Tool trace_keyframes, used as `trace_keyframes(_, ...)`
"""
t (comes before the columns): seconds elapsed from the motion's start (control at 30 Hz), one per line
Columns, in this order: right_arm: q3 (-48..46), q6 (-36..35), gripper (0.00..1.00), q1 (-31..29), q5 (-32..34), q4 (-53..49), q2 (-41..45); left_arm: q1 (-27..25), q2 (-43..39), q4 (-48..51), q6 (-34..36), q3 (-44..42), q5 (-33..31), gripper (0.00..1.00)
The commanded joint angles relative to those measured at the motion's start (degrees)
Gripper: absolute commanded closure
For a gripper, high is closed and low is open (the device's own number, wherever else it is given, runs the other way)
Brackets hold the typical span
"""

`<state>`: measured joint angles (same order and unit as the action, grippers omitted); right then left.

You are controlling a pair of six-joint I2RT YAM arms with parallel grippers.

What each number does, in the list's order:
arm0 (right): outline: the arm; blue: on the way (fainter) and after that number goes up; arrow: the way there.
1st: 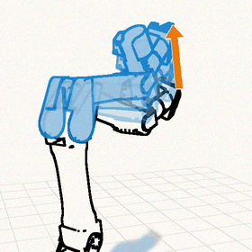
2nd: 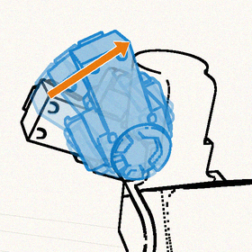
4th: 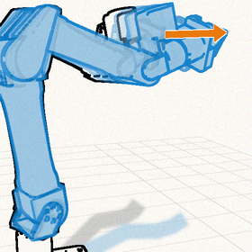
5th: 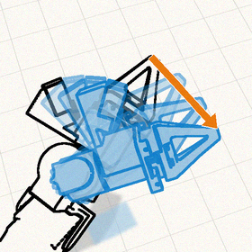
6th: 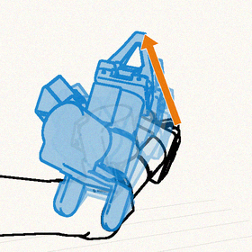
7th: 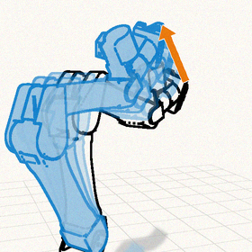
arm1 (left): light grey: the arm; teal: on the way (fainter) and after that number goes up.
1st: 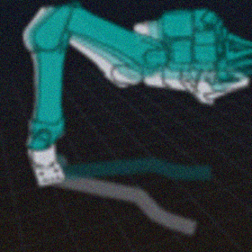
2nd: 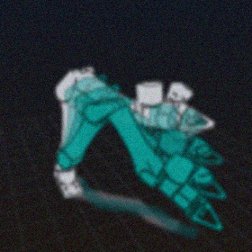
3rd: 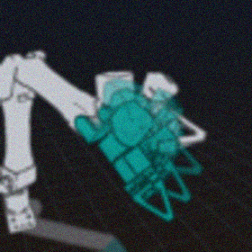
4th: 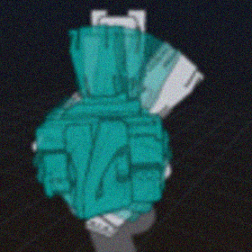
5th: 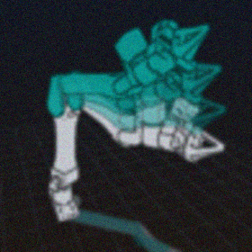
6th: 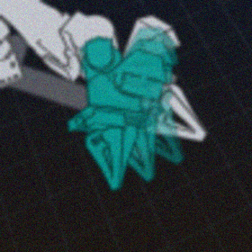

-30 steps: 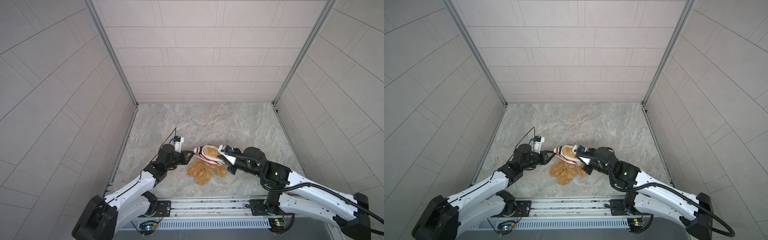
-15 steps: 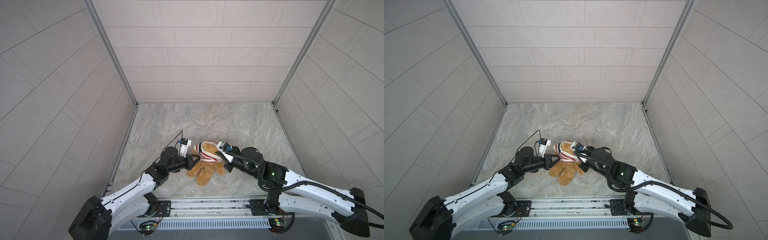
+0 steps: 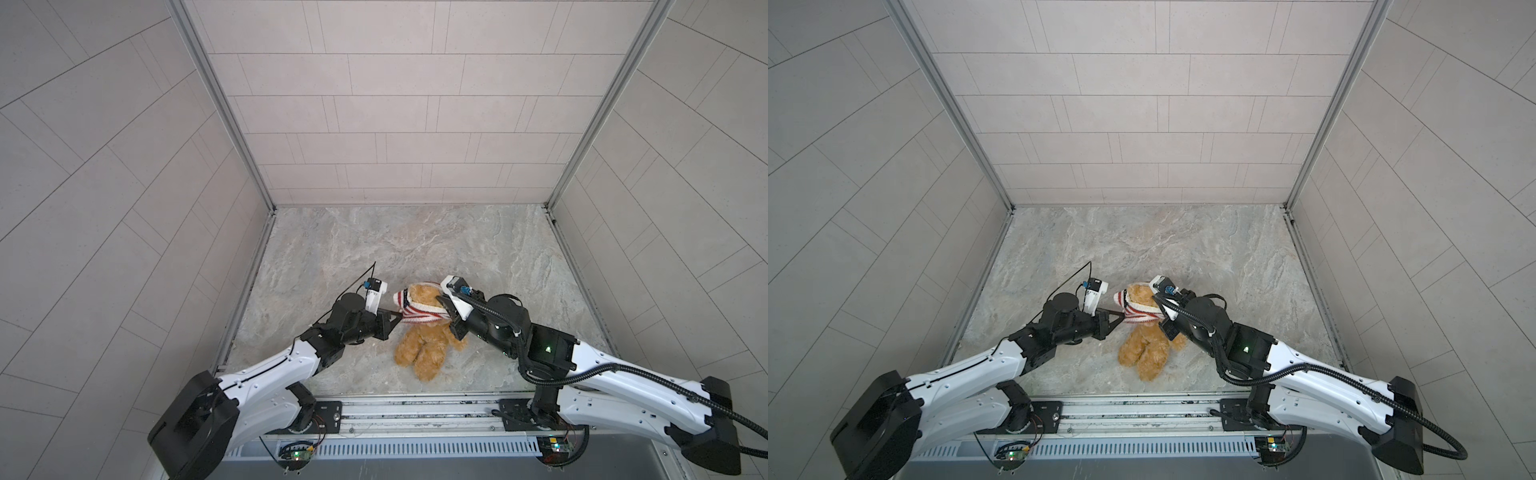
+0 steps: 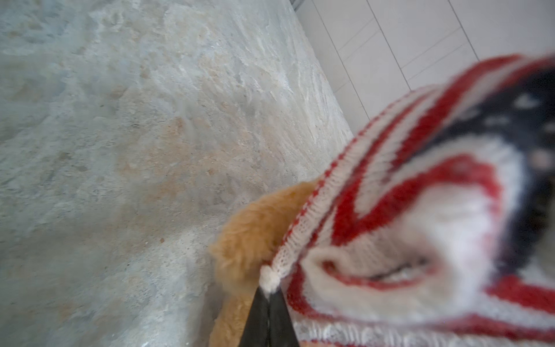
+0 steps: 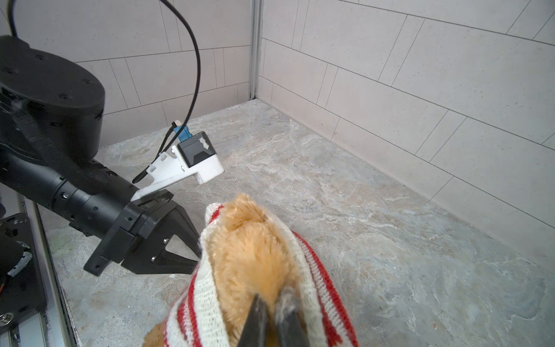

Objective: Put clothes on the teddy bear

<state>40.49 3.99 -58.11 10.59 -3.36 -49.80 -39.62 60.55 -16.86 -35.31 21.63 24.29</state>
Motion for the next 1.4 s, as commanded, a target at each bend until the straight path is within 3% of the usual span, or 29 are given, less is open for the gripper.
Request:
trace_keyframes(0.0, 3.06, 0.65, 1.00, 0.10, 0.43, 4.71, -0.05, -2.84, -2.62, 3.07, 4.07, 3.31, -1.82, 1.00)
trace_keyframes(0.13, 7.45, -3.73, 1.00, 0.44, -4.74, -3.50, -2.66, -3.18, -5.32, 10.31, 6.32, 4.24, -5.31, 0.96)
trace_keyframes(0.2, 9.66, -7.57, 1.00, 0.47, -7.97, -8.64, -4.04, -3.17, -7.85, 11.97, 6.10, 4.54, -5.93, 0.84)
trace_keyframes(0.3, 11.89, -12.59, 1.00, 1.06, -9.52, -13.40, -4.16, -3.35, -12.06, 15.65, 6.57, 5.86, -7.16, 0.56)
trace_keyframes(0.37, 13.63, -15.18, 1.00, 3.02, -11.07, -15.48, -4.06, -3.52, -14.25, 19.61, 7.98, 7.35, -8.32, 0.48)
trace_keyframes(0.43, 15.18, -16.98, 1.00, 5.56, -14.18, -16.88, -4.21, -3.76, -16.18, 23.68, 9.63, 8.59, -9.40, 0.45)
trace_keyframes(0.57, 17.93, -20.58, 1.00, 9.08, -19.67, -19.51, -5.25, -4.80, -20.95, 31.15, 14.01, 11.88, -10.70, 0.46)
trace_keyframes(0.77, 22.54, -26.35, 1.00, 9.50, -26.61, -24.88, -9.41, -8.25, -24.41, 37.83, 23.40, 20.93, -5.48, 0.52)
trace_keyframes(1.03, 25.43, -29.87, 1.00, 9.17, -29.58, -27.41, -13.03, -8.41, -12.28, 43.33, 30.29, 33.33, -0.80, 0.56)
trace_keyframes(1.37, 21.60, -30.14, 1.00, 8.01, -32.39, -23.24, -10.21, -8.31, -4.83, 44.37, 34.59, 38.08, -0.97, 0.54)
